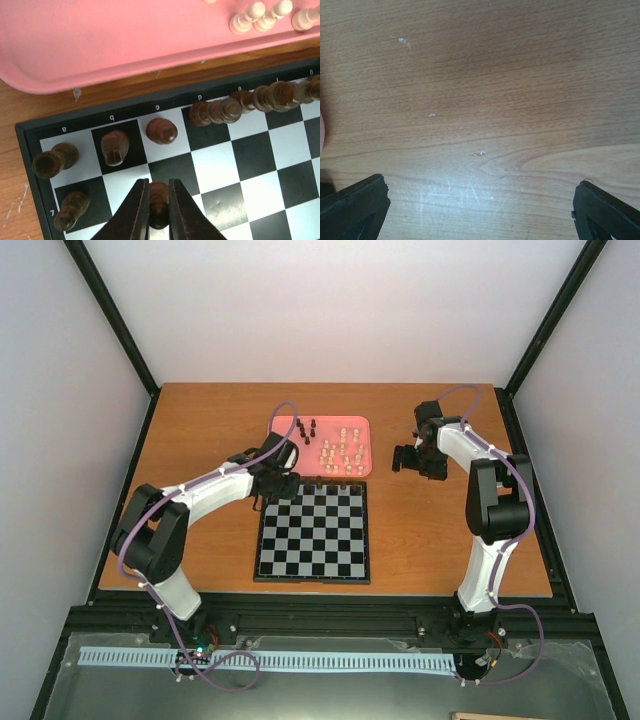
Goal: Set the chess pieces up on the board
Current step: Place the chess piece on the chessboard.
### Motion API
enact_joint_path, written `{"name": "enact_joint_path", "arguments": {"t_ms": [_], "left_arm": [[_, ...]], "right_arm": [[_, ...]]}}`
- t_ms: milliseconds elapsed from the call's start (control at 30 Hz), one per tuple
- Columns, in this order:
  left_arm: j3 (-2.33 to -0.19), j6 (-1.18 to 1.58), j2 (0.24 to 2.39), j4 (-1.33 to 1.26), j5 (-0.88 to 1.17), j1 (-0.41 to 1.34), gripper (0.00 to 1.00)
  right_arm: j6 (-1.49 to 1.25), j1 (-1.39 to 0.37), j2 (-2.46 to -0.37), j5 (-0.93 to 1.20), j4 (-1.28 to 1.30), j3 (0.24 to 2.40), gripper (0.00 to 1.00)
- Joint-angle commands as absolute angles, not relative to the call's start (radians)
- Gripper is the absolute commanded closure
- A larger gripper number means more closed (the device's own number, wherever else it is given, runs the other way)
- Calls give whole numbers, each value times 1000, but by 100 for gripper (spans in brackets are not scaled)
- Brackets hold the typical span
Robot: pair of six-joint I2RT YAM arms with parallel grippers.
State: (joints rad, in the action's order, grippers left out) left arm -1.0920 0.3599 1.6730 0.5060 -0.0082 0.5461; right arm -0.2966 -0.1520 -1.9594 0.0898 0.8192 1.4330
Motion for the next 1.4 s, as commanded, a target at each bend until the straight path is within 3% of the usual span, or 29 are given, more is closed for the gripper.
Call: {"name": "enact_joint_path", "arguments": {"t_ms": [0,1367], "left_arm": [[-1096,373,1691,452,-33,544,99],[-1100,333,1719,538,-98,543,99]], "right_arm": [[-300,-156,-1936,86,822,1438,0],[-302,-156,-1944,93,814,1428,0]]}}
